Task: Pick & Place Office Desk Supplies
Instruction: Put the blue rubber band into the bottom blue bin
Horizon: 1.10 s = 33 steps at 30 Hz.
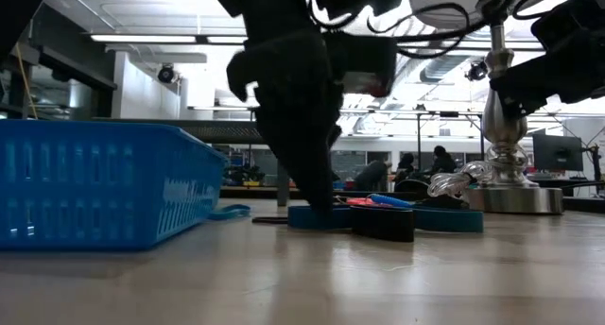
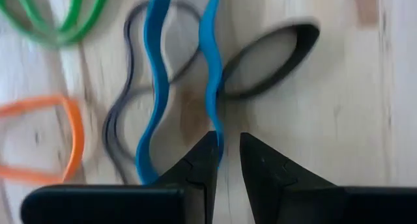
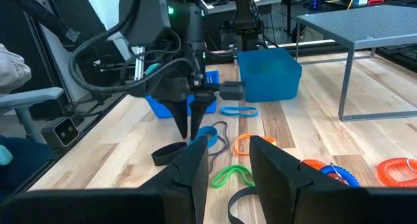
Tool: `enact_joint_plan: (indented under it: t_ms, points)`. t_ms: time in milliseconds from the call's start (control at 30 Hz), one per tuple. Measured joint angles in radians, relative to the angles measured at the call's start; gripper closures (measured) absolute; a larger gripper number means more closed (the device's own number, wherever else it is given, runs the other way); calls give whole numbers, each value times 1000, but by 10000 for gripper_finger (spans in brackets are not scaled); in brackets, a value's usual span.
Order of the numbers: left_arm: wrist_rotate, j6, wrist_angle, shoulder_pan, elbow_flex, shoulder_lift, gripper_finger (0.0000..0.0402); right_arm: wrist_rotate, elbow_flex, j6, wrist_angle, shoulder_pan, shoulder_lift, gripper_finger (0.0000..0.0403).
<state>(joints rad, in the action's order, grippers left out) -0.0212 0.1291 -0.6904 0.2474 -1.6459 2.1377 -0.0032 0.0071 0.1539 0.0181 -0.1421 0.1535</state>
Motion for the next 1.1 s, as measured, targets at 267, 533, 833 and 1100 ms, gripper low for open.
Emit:
enact_joint_plan:
  t_ms: [267,533,833,1100]
  points:
    - [-4,11,-7,0,1,6,341,0,0,0,0,0,0,302]
    - [-3,10,-5,-1,1,6,349,0,0,0,0,0,0,302]
    - [-2,10,-5,-1,1,6,396,0,0,0,0,0,0,302]
    - [4,9,-5,-1,1,6,399,0,0,0,0,0,0,302]
